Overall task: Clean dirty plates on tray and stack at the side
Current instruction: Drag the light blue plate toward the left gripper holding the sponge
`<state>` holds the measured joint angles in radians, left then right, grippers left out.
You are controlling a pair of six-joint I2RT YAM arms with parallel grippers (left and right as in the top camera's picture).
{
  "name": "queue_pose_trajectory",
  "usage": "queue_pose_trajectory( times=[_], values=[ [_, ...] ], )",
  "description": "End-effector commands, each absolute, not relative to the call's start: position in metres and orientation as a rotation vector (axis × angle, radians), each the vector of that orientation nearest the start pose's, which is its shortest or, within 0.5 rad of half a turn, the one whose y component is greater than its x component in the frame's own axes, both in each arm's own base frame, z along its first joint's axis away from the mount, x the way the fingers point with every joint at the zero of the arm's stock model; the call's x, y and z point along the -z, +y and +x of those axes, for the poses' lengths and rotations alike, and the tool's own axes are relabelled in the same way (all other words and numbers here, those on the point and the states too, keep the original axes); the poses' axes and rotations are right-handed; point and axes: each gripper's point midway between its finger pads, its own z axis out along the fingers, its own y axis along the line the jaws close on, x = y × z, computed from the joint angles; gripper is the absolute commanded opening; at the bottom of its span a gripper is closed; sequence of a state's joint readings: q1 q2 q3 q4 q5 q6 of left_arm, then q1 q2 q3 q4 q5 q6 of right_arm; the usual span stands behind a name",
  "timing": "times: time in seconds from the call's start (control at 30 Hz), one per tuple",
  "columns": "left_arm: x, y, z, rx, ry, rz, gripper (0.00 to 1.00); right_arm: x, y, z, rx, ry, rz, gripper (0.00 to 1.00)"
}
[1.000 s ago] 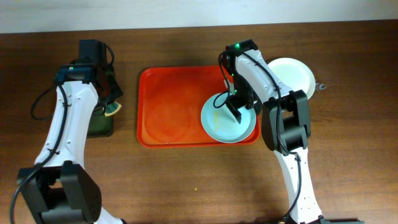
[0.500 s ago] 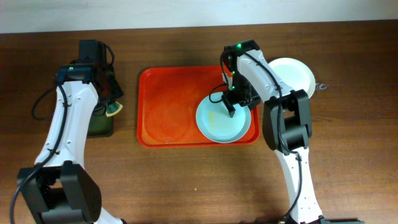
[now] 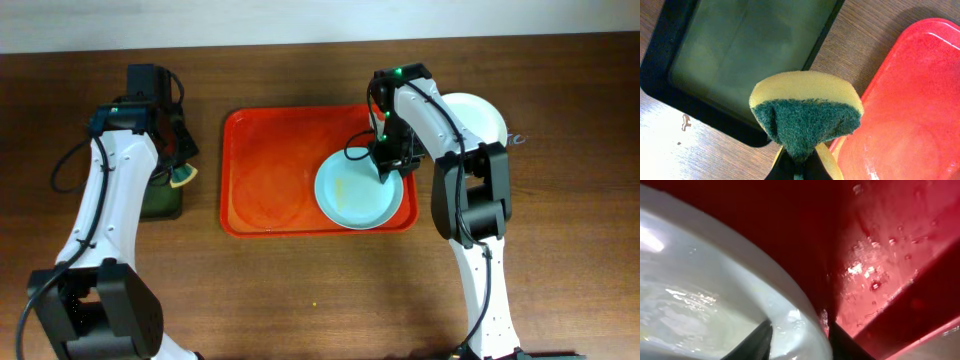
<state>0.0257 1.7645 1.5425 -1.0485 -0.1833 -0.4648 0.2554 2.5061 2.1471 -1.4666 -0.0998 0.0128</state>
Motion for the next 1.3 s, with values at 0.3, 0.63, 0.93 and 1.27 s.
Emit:
queue_pose_trajectory(
  times=[0.3,0.63,0.93,1.27],
  values=[
    [-0.144,0.032,0.394,-0.073,2.731,-0.706,0.00,0.012,0.182,0.427,-0.447,3.278,-0.112,0.13],
    [-0.144,0.032,0.394,-0.073,2.730,-0.706,0.00,0.014,0.167,0.415,-0.244,3.332,-0.131,0.37],
    [-0.144,0.030,0.396,-0.056,2.727,-0.702,0.00,0.021,0.163,0.412,-0.209,3.344,-0.132,0.28],
    [-0.144,-0.011,0.408,0.172,2.737,-0.614,0.00,0.024,0.210,0.403,-0.716,3.285,-0.267,0.04]
  ],
)
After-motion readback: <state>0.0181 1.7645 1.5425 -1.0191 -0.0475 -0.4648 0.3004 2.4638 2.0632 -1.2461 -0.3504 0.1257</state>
